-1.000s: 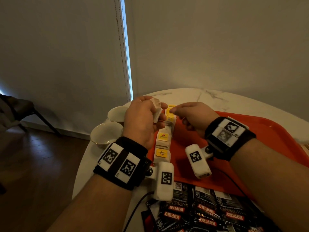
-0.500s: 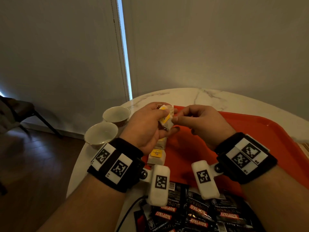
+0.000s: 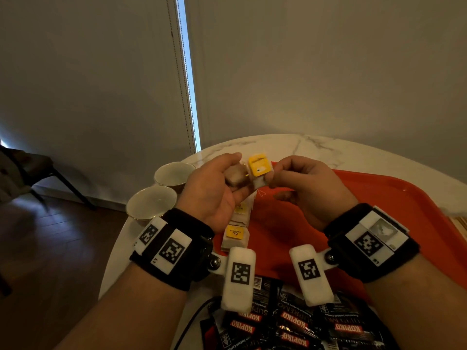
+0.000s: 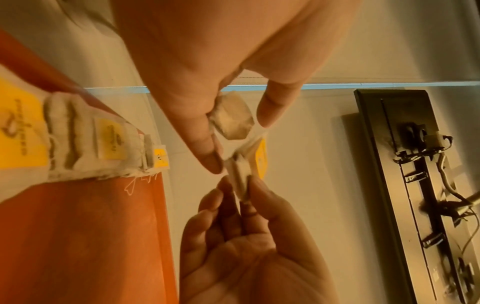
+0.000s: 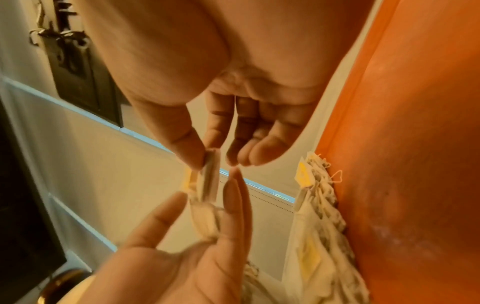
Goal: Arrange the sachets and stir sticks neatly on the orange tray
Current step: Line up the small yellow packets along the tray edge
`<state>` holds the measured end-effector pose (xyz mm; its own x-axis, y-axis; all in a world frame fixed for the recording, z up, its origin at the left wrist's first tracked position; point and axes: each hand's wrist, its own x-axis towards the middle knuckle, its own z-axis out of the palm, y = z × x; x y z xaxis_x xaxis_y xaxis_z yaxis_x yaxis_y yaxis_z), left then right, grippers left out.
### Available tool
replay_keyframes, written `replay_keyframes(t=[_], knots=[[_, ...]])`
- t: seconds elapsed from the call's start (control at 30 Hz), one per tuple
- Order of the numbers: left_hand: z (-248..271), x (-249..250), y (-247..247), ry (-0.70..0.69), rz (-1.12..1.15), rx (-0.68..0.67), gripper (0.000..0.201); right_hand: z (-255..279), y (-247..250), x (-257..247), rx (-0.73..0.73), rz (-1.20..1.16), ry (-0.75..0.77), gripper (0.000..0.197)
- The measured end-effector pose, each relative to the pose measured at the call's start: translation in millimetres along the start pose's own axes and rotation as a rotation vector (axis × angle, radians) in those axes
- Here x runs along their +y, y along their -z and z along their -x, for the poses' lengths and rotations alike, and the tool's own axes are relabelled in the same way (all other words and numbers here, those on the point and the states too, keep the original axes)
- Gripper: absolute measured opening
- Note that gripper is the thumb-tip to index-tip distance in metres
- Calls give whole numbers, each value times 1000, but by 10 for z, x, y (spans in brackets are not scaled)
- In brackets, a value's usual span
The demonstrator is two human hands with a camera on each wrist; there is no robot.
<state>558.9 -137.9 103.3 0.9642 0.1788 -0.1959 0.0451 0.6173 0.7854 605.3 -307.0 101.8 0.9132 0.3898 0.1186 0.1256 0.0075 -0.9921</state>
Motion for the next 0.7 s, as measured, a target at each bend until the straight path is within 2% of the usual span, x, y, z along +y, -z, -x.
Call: replay_keyframes(t=[0.1, 0.17, 0.3, 0.37, 0.47, 0.53, 0.63, 0.7], knots=[[5, 16, 19, -2, -57, 30, 24, 4, 1, -39, 25, -256, -64, 17], [15, 0, 17, -3, -141, -4, 23, 10, -7, -38, 15, -297, -78, 17], [28, -55, -2, -54, -338, -101, 8, 29, -44, -16, -43, -215, -82, 17], [24, -73, 4, -92, -413, -89, 7, 27, -41, -5, -50, -142, -83, 19], [14, -81, 21, -126, -485, -54, 8, 19, -19, 2, -23, -35, -41, 8], [15, -79, 22, -128, -488, -42, 12, 6, 5, -5, 24, -19, -28, 9], [5, -55, 34, -144, -420, 8, 5, -38, 51, -30, 90, -105, -58, 8], [-11, -34, 55, -163, -365, 28, 10, -77, 66, -47, 111, -164, -97, 8]])
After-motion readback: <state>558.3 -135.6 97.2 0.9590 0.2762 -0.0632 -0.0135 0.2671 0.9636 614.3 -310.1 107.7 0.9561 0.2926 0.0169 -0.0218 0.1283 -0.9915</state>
